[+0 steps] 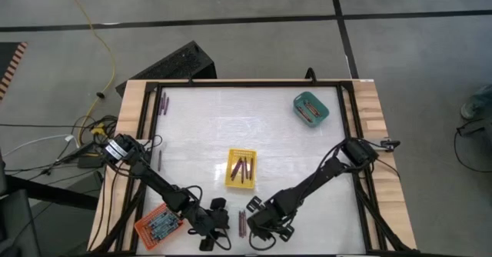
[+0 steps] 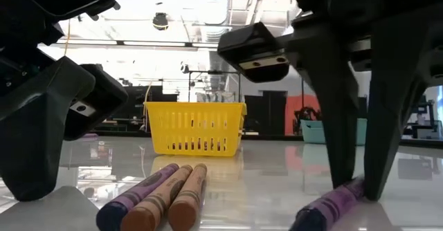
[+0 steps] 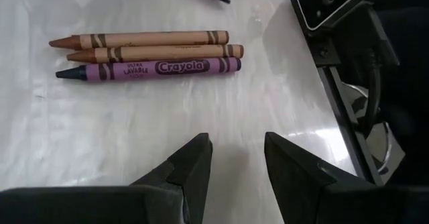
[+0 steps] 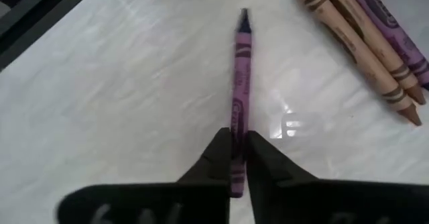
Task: Sort crayons
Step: Put the violet crayon into the yellow basket
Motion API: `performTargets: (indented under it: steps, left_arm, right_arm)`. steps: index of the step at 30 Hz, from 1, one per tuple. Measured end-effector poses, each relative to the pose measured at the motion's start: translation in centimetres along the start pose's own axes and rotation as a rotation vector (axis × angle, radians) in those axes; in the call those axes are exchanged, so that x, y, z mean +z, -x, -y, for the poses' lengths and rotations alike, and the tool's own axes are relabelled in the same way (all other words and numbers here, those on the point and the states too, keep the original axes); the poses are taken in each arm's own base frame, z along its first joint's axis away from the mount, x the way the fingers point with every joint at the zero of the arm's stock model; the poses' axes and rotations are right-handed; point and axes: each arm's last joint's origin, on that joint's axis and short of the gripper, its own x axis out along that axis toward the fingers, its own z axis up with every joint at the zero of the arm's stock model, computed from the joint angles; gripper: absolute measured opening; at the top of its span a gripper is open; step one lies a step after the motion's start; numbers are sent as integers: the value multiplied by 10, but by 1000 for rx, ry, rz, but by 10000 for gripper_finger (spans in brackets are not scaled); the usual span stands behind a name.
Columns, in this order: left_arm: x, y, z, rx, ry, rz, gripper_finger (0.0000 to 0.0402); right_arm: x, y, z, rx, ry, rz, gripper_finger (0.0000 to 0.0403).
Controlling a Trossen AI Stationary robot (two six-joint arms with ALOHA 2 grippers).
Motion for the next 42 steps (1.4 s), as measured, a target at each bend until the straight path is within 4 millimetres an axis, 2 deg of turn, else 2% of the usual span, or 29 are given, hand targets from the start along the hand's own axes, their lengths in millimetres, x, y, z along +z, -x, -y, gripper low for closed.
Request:
performTargets:
  steps: [3, 8, 12, 15, 20, 26, 31, 42]
  left_arm:
    - [-1, 3, -2, 36, -13, -31, 135]
    - [2, 15, -3, 76, -40, -66, 135]
    - [3, 25, -3, 103, -78, -103, 135]
    - [5, 32, -3, 128, -101, -120, 135]
    - [6, 45, -6, 194, -117, -157, 135]
    - [7, 55, -7, 221, -124, -174, 135]
    - [7, 57, -6, 225, -112, -181, 135]
    - [4, 58, -6, 246, -93, -199, 135]
  right_arm:
    - [1, 0, -2, 2, -37, -1, 7]
    - [0, 7, -7, -17, -70, -17, 3]
    - [-2, 22, -11, -71, -47, -47, 2]
    - [-1, 40, -7, -172, -12, -34, 1]
    - [-6, 65, 11, -367, 58, -73, 1]
    - [-22, 77, 49, -503, 181, -188, 0]
    - [-36, 82, 77, -548, 286, -294, 0]
    - [-57, 93, 113, -568, 516, -470, 0]
